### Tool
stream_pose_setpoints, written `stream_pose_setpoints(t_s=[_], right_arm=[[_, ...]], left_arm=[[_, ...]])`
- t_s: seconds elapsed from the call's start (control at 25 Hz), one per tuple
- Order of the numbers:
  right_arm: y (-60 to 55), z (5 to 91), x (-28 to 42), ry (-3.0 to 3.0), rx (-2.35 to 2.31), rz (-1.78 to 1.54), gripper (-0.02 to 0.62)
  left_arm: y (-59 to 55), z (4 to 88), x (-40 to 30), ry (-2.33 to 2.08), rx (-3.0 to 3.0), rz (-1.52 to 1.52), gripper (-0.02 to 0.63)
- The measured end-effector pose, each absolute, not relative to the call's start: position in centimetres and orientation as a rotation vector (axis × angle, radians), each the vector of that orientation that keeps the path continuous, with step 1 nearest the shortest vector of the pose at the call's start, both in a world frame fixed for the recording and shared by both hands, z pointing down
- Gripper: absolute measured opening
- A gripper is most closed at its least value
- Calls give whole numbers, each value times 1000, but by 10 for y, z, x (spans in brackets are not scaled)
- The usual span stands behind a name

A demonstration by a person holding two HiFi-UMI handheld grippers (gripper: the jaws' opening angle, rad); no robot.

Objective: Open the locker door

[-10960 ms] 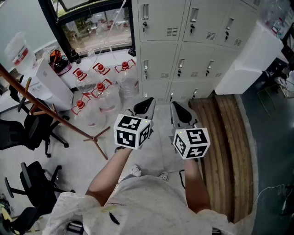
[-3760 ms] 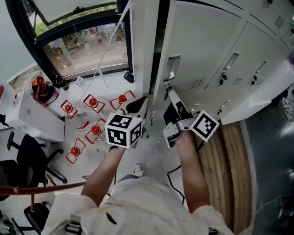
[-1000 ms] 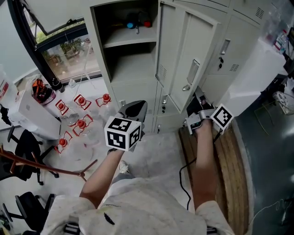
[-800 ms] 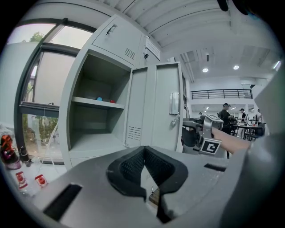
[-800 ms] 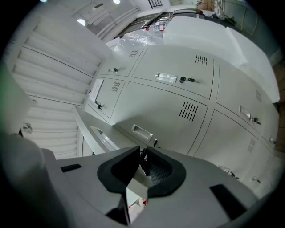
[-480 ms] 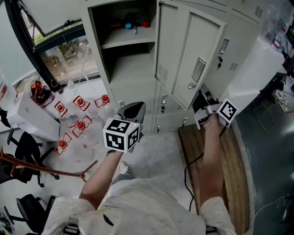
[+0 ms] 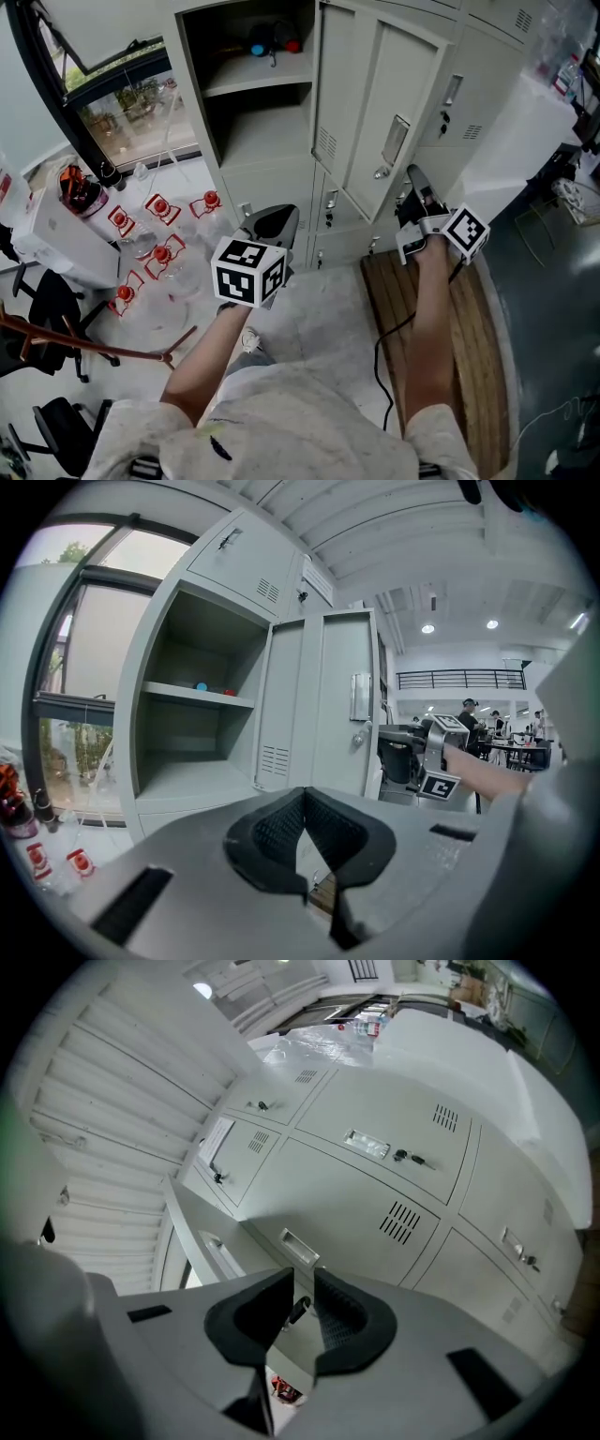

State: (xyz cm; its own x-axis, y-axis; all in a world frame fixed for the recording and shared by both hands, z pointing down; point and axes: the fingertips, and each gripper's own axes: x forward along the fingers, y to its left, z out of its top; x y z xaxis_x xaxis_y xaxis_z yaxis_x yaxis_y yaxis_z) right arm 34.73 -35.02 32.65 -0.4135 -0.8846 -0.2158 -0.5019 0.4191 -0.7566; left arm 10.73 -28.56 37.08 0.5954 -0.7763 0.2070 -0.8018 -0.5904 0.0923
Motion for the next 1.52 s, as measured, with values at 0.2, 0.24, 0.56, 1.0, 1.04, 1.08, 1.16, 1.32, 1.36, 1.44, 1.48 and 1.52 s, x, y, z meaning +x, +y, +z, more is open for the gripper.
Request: stream_pose_setpoints(t_s=[0.2,0.24,0.56,1.0,1.04,1.08,1.16,1.32,1.36,1.44,1.48,1.52], right_arm=[[-329,324,346,2081,-1242,-759,51],[-324,323,345,2083,-1256,-749,51],[-290,309,318,2190,-1372,-570,21],[-261,308,229,2379,-1523,-380,11],[-259,309,217,2401,-1530,-367,9],[-256,310,206,2422,-1535,-354,9],[-252,311,184,2459,-1542,-328,8],[-244,314,142,2519,-1541,-291,3],[-242,315,132,2532,-1541,-283,3],[-238,316,116,2555,-1547,-263,3],[-237,316,108,2562,-1551,-253,3],[-234,317,102,2567,-1555,-245,3]], left_arm=[[-279,371,116,-1301,2651,223,6],[-277,371,119,-1295,2654,225,6],[-264,375,123,-1254,2662,235,6],[-249,371,69,-1280,2646,197,6],[-248,369,63,-1287,2642,191,6],[-247,368,56,-1293,2641,185,6],[-244,364,44,-1304,2644,175,6],[-240,361,19,-1323,2640,166,6],[-238,361,13,-1327,2636,166,6],[-236,361,2,-1337,2632,166,6],[-235,360,-2,-1342,2632,166,6],[-233,360,-7,-1345,2633,168,6]])
